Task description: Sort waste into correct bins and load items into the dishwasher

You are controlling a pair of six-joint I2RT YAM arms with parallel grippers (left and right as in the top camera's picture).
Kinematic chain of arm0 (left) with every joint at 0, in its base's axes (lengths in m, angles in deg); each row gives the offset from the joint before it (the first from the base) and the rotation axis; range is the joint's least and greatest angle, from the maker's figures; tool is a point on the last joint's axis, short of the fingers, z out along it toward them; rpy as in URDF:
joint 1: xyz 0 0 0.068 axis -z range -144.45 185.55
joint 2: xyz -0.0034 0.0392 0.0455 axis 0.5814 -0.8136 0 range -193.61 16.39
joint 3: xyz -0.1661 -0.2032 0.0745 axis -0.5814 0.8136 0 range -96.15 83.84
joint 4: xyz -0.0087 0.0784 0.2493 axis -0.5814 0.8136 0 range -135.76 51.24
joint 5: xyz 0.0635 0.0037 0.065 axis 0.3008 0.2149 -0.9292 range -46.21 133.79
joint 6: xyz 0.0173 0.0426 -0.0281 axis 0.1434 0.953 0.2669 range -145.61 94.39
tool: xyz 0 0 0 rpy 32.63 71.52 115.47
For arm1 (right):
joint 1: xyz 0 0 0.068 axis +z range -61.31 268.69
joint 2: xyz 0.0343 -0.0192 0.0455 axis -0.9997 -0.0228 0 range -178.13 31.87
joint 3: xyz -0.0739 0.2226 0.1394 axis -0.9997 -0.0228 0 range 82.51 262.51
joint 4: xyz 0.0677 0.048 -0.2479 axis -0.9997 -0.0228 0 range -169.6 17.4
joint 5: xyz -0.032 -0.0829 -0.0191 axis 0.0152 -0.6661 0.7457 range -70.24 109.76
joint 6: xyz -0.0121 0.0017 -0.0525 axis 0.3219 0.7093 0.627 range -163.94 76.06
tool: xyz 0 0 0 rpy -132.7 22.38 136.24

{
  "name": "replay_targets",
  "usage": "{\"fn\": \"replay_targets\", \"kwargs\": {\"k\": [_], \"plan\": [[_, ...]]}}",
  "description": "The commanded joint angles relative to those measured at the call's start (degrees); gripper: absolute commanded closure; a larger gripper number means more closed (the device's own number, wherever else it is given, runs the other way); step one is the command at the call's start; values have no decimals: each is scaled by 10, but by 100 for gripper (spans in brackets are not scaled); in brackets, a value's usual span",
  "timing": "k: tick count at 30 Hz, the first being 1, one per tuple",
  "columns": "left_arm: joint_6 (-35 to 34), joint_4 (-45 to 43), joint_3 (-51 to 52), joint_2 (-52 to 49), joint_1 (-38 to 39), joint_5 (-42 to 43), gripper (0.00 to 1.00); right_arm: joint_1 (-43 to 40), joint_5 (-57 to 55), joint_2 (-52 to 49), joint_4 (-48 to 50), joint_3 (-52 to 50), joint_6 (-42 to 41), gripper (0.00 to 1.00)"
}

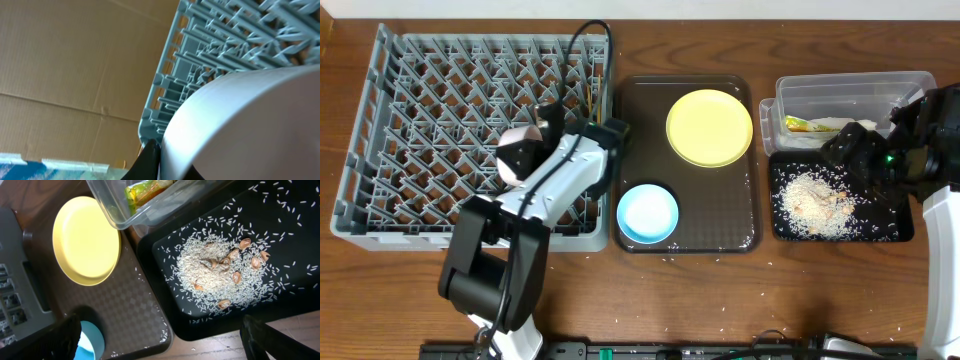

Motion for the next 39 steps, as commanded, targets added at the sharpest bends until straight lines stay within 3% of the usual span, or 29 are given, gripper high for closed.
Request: {"fn": "replay_targets", "kwargs": {"k": [1, 2, 5, 10, 13, 19, 20, 23, 26, 31, 39], "plan": [[-11, -3, 4, -5, 27, 36, 86, -2, 4, 2, 0, 3, 2, 1], [-11, -3, 4, -5, 37, 44, 76, -2, 4, 2, -1, 3, 2, 1], [-11, -3, -2, -3, 54, 61, 59, -2, 4, 2, -1, 3, 2, 1], [-2, -30, -33, 24, 86, 177, 58, -2, 4, 2, 0, 3, 2, 1], [75, -111, -36, 62, 106, 299, 58, -2, 4, 2, 0, 3, 2, 1], [145, -217, -36, 141, 98, 501, 58, -2, 4, 2, 0, 3, 2, 1], [156, -229, -36, 151, 96, 530, 63, -2, 4, 2, 0, 3, 2, 1], [175, -245, -36, 170, 96, 629, 92, -2, 4, 2, 0, 3, 2, 1], [189, -239, -24, 155, 110, 716, 92, -2, 4, 2, 0, 3, 2, 1], [147, -253, 13, 101, 141, 717, 92, -2, 5, 2, 0, 3, 2, 1], [146, -347, 15, -34, 216, 739, 92, -2, 4, 2, 0, 3, 2, 1]]}}
